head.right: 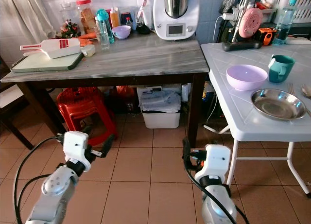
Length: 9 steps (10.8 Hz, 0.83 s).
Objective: Setting the table
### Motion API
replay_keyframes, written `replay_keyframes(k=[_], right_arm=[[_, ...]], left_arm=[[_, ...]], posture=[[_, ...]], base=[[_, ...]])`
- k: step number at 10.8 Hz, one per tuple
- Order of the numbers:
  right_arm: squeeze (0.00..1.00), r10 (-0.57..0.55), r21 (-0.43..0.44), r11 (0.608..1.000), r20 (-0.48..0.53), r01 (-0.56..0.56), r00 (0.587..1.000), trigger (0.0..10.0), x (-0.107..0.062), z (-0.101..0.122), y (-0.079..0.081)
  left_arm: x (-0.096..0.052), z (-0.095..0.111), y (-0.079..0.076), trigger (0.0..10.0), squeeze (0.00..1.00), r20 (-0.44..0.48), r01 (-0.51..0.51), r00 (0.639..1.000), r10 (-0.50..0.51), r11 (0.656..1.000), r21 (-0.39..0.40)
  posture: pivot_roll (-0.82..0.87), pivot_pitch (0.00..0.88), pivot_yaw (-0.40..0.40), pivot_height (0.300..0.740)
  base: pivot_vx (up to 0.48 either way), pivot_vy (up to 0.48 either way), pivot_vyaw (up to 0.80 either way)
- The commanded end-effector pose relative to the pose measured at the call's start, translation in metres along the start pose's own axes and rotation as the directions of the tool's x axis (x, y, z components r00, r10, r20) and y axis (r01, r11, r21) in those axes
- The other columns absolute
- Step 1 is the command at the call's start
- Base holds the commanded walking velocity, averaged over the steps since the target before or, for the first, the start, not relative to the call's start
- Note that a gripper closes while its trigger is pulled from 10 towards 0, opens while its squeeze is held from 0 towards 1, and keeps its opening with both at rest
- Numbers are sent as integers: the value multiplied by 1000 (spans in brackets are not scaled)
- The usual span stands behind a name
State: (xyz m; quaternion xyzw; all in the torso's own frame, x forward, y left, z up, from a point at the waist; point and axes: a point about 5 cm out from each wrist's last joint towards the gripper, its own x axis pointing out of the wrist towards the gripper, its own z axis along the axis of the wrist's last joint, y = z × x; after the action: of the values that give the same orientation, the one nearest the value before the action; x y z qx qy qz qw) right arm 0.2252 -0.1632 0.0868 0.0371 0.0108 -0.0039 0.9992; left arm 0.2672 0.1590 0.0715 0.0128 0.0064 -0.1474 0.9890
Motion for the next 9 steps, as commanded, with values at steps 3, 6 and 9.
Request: replay_keyframes(k=[3, 6, 9], right_arm=[[0, -54, -117, 991, 122, 69, 991, 10000, -24, 35, -9], [0, -101, -132, 985, 81, 111, 992, 10000, -29, 22, -15], [0, -113, -132, 984, 50, 119, 992, 10000, -30, 21, -16]], left_arm=[[-34, 5, 27, 10000, 0, 16, -131, 991, 130, 988, 84], [-41, -7, 22, 10000, 0, -25, -106, 994, 109, 991, 83], [-40, -6, 17, 10000, 0, -37, -96, 994, 100, 991, 96]], posture=[[53, 0, 102, 740], [40, 0, 98, 740], [42, 0, 92, 740]], base=[[0, 0, 0], [0, 0, 0], [0, 0, 0]])
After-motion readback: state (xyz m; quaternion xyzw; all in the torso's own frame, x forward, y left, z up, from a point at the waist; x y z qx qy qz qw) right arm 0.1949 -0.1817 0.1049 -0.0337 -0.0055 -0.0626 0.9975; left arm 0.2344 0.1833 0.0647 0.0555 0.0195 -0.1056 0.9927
